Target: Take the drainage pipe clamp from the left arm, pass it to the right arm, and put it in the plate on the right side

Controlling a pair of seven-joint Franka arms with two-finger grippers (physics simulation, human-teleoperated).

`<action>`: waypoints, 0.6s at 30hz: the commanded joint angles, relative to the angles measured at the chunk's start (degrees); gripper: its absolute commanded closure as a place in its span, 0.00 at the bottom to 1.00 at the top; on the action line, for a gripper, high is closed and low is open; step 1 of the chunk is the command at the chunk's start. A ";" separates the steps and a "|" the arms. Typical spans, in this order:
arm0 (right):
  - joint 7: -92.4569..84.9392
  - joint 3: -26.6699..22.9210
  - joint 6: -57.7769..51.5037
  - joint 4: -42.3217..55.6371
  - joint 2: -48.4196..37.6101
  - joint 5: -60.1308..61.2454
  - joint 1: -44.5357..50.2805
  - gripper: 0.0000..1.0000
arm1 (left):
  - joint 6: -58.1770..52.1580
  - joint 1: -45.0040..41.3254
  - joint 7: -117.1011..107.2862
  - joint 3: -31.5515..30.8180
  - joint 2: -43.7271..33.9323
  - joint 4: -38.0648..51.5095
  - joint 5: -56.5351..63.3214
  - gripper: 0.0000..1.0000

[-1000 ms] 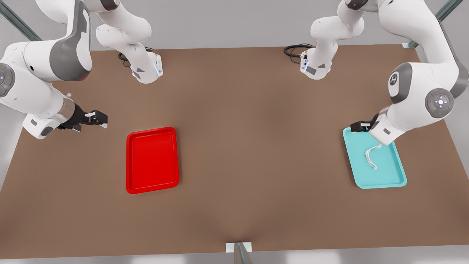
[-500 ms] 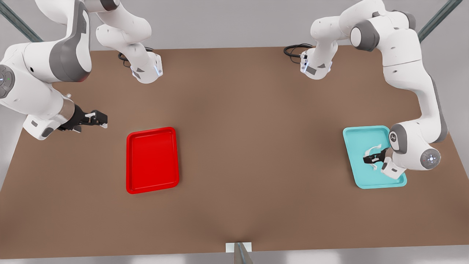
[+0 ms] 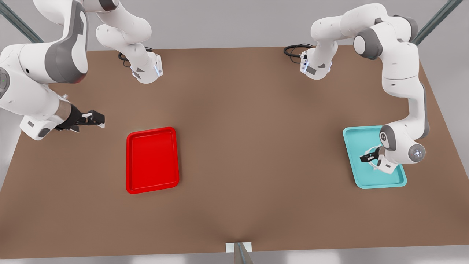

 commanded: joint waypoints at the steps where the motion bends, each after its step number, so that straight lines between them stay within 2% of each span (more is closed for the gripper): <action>1: -0.50 0.03 -1.03 -0.05 0.11 -0.17 -0.20 0.00 | 6.21 0.33 0.00 0.01 0.31 -0.01 -0.24 0.00; 5: -0.50 0.03 -1.82 -0.14 1.25 0.35 -0.20 0.00 | 6.38 0.77 -0.17 0.01 0.84 -0.01 -0.42 0.03; 6: -0.33 0.03 -2.61 -0.14 1.25 0.35 -0.20 0.00 | 6.38 0.77 -0.26 0.01 0.75 -0.01 -0.51 0.10; 9: -0.24 0.03 -3.14 -0.23 1.25 0.35 -0.20 0.00 | 6.38 0.86 -0.17 0.01 0.75 0.08 -0.51 0.15; 12: -0.24 0.03 -3.14 -0.14 1.25 0.35 -0.11 0.00 | 6.47 0.86 -0.17 0.01 0.75 0.16 -0.51 0.26; 14: -0.24 0.12 -3.14 -0.23 1.25 0.35 -0.11 0.00 | 6.38 1.12 -0.35 -0.08 0.57 0.25 -0.51 0.38; 15: -0.33 0.12 -3.14 -0.32 1.25 0.35 -0.11 0.00 | 6.38 1.21 -0.35 -0.17 0.57 0.25 -0.51 0.49; 18: -0.33 0.12 -3.14 -1.28 0.99 0.35 -0.11 0.00 | 10.51 1.21 -0.35 -0.25 0.75 0.34 -2.53 0.49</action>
